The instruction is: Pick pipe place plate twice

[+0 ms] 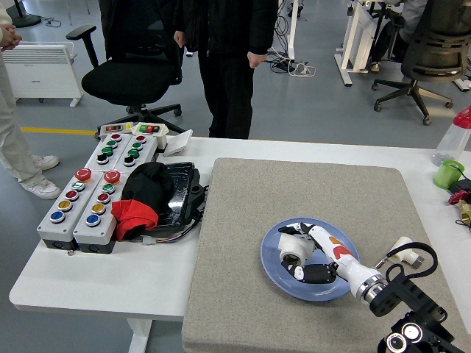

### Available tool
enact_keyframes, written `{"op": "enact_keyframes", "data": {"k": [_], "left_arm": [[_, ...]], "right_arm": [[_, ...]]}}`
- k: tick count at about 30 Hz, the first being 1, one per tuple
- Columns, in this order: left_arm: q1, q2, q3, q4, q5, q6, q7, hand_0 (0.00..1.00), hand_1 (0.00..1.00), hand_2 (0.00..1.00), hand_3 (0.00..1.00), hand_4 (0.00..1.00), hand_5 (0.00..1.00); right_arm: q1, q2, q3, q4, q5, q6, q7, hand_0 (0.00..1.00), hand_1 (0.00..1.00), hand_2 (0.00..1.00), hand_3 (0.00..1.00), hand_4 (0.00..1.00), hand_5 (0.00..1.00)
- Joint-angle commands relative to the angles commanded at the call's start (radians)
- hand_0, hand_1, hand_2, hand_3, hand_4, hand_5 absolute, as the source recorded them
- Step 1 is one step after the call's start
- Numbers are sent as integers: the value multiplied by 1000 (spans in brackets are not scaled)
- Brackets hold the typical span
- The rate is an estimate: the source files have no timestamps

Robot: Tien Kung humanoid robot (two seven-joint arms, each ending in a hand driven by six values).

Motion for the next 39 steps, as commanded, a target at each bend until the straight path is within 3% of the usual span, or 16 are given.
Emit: {"op": "enact_keyframes", "data": {"k": [4,5,10,11,20,26,29,39], "left_arm": [[-1,0,2,0,-2,0,0,655,624,635,570,406,998],[-1,0,2,0,-3,0,0,655,624,635,570,407,998],[0,-1,2,0,-2,0,0,655,624,635,570,407,998],[0,-1,2,0,-2,0,1,656,624,634,571,409,998],[1,-2,4,0,-5,1,-1,656,623,634,571,410,998],[0,-2,2,1,-2,1,-2,656,623,634,571,409,998],[0,-2,-2,2,2,1,-3,656,623,634,571,410,998],[0,-3,-7,4,8,2,-5,656,624,634,571,409,998]], "right_arm": [[14,9,-16,-24,-26,16,-26,448,548,608,639,509,37],[15,11,-19,-28,-27,21,-29,811,781,879,839,711,231],[25,21,-40,-41,-29,49,-46,811,781,879,839,711,231],[26,22,-43,-43,-31,51,-48,960,903,998,998,768,292],[16,26,-40,-45,-56,-19,24,987,905,998,998,809,293],[1,21,8,-22,-46,-57,66,994,907,998,998,812,286],[-8,8,80,-18,-57,-72,77,988,902,998,998,816,292],[-37,-36,301,-154,-122,-59,37,988,904,998,997,809,280]]}}
